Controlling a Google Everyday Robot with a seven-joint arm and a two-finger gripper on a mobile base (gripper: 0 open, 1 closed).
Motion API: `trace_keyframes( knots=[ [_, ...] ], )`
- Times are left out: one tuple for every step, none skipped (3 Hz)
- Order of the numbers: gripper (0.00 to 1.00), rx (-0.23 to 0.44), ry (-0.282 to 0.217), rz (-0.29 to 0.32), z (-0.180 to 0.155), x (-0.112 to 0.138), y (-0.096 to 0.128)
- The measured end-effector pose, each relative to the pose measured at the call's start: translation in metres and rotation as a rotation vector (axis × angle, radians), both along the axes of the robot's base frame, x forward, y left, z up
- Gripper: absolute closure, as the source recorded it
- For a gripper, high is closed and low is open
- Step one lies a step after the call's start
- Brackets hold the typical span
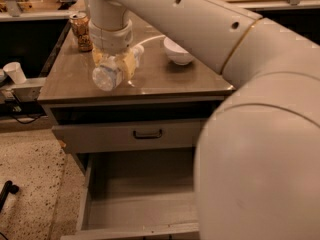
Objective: Place blue plastic bottle into middle drawer
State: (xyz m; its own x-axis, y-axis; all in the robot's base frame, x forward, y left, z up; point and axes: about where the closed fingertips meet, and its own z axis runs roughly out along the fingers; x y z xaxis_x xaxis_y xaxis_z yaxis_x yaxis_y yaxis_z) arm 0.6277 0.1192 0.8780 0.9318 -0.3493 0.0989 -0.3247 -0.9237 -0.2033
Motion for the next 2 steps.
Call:
trace_keyframes(
  knots=[
    [1.00, 0.017, 0.059, -0.165, -0.020, -0.038, -0.023],
    [1.00, -0.019, 0.107, -0.252, -0.046, -0.052, -0.031]
  ],
)
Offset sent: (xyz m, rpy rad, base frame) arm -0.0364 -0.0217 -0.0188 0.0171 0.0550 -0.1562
